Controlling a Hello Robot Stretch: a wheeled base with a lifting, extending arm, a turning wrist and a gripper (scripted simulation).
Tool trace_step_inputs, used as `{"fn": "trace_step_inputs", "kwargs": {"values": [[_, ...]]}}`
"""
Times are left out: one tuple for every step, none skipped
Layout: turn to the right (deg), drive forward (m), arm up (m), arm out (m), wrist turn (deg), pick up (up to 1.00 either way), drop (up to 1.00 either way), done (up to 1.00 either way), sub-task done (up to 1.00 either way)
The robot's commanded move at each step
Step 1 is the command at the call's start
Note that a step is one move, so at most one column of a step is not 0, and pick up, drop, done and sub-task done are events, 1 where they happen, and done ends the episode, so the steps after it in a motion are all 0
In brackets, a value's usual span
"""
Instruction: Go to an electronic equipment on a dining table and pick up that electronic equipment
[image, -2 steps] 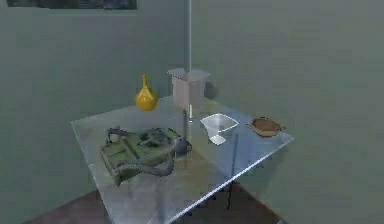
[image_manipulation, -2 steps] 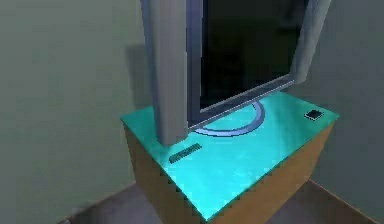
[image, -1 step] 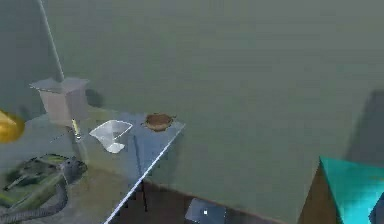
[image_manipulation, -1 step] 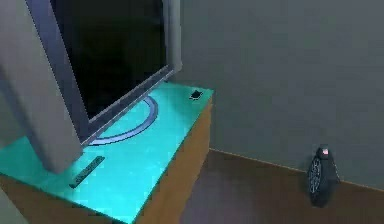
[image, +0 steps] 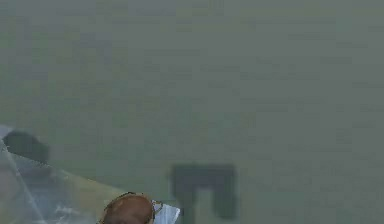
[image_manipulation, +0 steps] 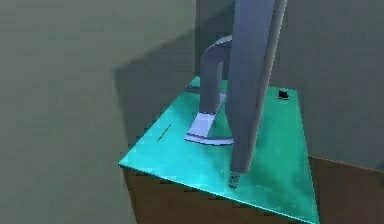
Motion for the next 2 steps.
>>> {"fn": "trace_step_inputs", "kwargs": {"values": [[-45.0, 0.0, 0.0, 0.0, 0.0, 0.0, 0.0, 0.0, 0.0], [-45.0, 0.0, 0.0, 0.0, 0.0, 0.0, 0.0, 0.0, 0.0]]}}
